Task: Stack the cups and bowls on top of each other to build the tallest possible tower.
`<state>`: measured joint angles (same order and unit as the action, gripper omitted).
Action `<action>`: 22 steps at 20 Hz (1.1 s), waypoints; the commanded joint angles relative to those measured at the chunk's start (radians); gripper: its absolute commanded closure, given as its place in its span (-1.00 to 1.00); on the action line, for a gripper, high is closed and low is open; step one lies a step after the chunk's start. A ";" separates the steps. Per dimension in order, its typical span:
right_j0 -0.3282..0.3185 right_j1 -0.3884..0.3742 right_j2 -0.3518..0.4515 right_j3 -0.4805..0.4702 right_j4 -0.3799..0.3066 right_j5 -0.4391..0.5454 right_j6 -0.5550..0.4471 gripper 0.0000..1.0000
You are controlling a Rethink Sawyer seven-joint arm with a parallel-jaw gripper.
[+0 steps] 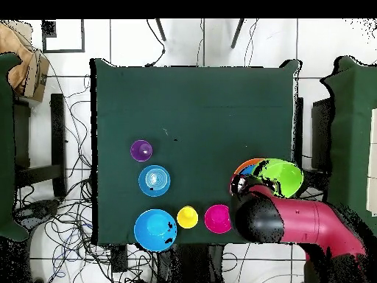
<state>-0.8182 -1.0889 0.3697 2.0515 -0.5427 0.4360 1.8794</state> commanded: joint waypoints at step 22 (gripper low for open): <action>0.102 0.036 -0.150 0.080 -0.106 -0.195 0.088 1.00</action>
<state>-0.7724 -1.1043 0.2662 2.1098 -0.5564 0.3105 1.8794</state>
